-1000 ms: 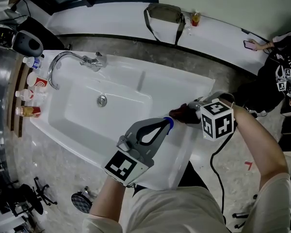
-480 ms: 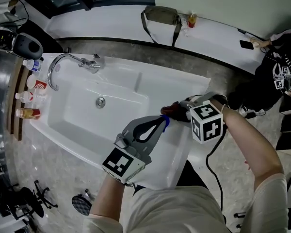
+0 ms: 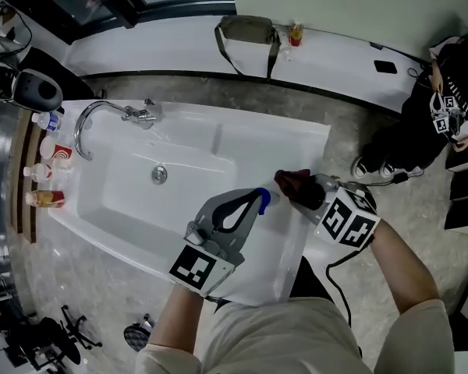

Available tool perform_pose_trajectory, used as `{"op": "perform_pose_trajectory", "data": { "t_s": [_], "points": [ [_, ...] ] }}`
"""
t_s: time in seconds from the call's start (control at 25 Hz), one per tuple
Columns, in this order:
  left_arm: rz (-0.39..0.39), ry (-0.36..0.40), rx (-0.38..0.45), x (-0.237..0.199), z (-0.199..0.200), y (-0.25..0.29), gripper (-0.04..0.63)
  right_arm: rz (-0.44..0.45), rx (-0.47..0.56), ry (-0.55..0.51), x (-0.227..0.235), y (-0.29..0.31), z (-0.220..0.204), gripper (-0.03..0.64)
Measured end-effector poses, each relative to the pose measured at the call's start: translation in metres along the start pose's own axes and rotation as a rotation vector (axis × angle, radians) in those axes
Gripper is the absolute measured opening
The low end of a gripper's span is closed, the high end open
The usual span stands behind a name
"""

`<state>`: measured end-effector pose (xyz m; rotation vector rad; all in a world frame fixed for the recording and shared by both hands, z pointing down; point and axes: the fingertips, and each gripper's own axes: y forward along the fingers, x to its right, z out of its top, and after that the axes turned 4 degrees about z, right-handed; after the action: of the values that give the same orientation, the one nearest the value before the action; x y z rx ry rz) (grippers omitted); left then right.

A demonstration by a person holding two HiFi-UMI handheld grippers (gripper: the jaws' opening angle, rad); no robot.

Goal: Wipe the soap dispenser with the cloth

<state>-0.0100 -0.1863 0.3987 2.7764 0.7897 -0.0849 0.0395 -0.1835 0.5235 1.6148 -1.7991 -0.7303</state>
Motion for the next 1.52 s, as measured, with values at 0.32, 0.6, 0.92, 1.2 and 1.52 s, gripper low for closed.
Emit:
{"op": "perform_pose_trajectory", "data": {
  "t_s": [0.32, 0.6, 0.92, 1.2, 1.52],
  "points": [
    [-0.073, 0.162, -0.041, -0.027, -0.028, -0.016, 0.124, -0.220, 0.234, 0.589, 0.002, -0.004, -0.016, 0.078],
    [-0.382, 0.300, -0.061, -0.012, -0.067, -0.001, 0.231, -0.298, 0.229, 0.679, -0.008, 0.006, -0.020, 0.078],
    [-0.583, 0.361, -0.091, 0.010, -0.115, 0.028, 0.241, -0.381, 0.264, 0.770, -0.010, 0.012, -0.019, 0.078],
    [-0.632, 0.370, -0.082, 0.019, -0.124, 0.036, 0.216, -0.413, 0.266, 0.806, -0.016, 0.008, -0.024, 0.078],
    [-0.527, 0.232, -0.033, 0.005, -0.082, 0.031, 0.210, -0.437, 0.239, 0.791, -0.018, 0.005, -0.019, 0.078]
  ]
}}
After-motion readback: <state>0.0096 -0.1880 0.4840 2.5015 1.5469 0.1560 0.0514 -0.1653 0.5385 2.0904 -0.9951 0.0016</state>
